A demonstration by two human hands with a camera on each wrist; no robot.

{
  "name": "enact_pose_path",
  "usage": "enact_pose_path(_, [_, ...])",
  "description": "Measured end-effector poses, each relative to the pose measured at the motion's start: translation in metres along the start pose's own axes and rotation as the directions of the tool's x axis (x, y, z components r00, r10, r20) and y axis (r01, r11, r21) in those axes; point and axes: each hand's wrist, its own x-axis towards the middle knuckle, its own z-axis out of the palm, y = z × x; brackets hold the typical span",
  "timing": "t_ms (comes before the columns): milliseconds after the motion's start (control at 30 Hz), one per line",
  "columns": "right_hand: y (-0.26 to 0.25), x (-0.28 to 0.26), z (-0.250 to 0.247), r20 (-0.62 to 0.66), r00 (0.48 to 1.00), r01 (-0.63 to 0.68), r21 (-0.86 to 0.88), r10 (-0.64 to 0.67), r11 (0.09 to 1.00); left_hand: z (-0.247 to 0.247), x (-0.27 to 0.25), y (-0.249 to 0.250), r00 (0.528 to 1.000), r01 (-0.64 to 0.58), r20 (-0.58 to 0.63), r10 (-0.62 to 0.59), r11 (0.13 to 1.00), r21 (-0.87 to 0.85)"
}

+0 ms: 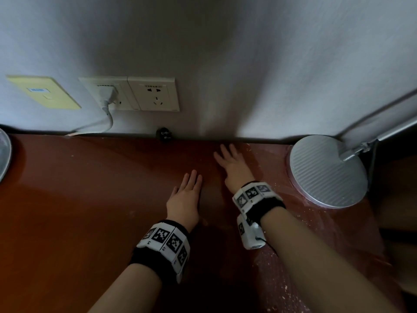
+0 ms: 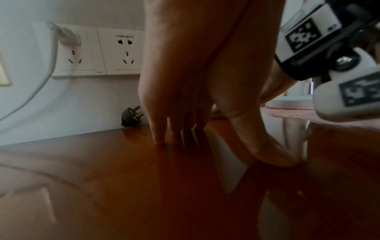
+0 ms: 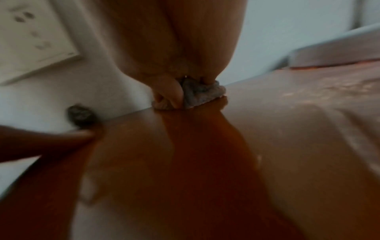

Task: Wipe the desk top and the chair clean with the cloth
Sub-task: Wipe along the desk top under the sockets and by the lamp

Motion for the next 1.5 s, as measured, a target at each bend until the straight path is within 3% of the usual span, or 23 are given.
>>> enact_pose_path(100, [0.005, 0.004, -0.004, 0.077, 0.989, 0.130, -0.043, -0.127, 0.991, 0.000, 0.000, 0.000, 1.000, 0.003, 0.001, -0.003, 1.000, 0.004])
enact_pose_path(300, [0.014, 0.012, -0.019, -0.014, 0.995, -0.097, 0.018, 0.097, 0.995, 0.001, 0.000, -0.001, 1.000, 0.003, 0.000, -0.003, 1.000, 0.012])
enact_pose_path(367, [-0.003, 0.008, -0.015, 0.014, 1.000, -0.024, -0.027, 0.024, 0.999, 0.001, 0.001, -0.001, 1.000, 0.005, -0.004, -0.005, 1.000, 0.011])
enact_pose_path(467, [-0.026, -0.007, 0.002, 0.096, 0.973, 0.218, -0.058, -0.212, 0.974, 0.002, 0.002, 0.000, 1.000, 0.010, 0.004, -0.010, 1.000, 0.008])
enact_pose_path(533, [-0.023, -0.008, 0.004, 0.111, 0.961, 0.261, -0.063, -0.253, 0.963, 0.002, 0.002, -0.001, 1.000, 0.007, 0.004, -0.007, 1.000, 0.005])
enact_pose_path(600, [-0.010, 0.003, -0.003, 0.100, 0.980, 0.181, -0.069, -0.174, 0.981, 0.002, 0.000, -0.002, 1.000, 0.002, -0.005, -0.002, 1.000, -0.005])
enact_pose_path(700, [0.002, 0.014, -0.018, 0.004, 0.998, -0.065, 0.033, 0.065, 0.997, 0.005, -0.006, -0.001, 0.999, 0.036, -0.021, -0.036, 0.999, -0.024])
enact_pose_path(800, [0.002, 0.007, -0.020, 0.005, 0.991, -0.130, 0.119, 0.130, 0.984, 0.010, -0.015, -0.001, 0.987, 0.156, -0.036, -0.158, 0.986, -0.052])
enact_pose_path(900, [-0.005, -0.018, -0.013, 0.062, 0.997, -0.043, 0.108, 0.036, 0.993, 0.010, -0.020, 0.000, 0.964, 0.262, -0.026, -0.265, 0.962, -0.074])
enact_pose_path(1033, [-0.039, -0.049, 0.005, 0.197, 0.954, 0.228, 0.013, -0.226, 0.974, 0.010, -0.020, 0.000, 0.953, 0.298, -0.032, -0.302, 0.950, -0.095])
enact_pose_path(1133, [-0.061, -0.039, 0.017, 0.203, 0.916, 0.360, -0.041, -0.345, 0.932, 0.010, -0.019, -0.001, 0.955, 0.284, -0.052, -0.291, 0.952, -0.111])
enact_pose_path(1200, [-0.064, -0.021, 0.017, 0.190, 0.915, 0.376, -0.087, -0.355, 0.923, 0.010, -0.018, -0.002, 0.957, 0.280, -0.044, -0.286, 0.953, -0.113])
enact_pose_path(1333, [-0.032, 0.015, -0.004, 0.070, 0.989, 0.142, -0.134, -0.134, 0.981, 0.010, -0.018, -0.005, 0.962, 0.270, -0.011, -0.272, 0.957, -0.108])
enact_pose_path(1500, [0.037, 0.006, -0.023, -0.048, 0.994, -0.098, -0.055, 0.095, 0.994, 0.011, -0.018, -0.006, 0.968, 0.251, -0.008, -0.251, 0.967, -0.037])
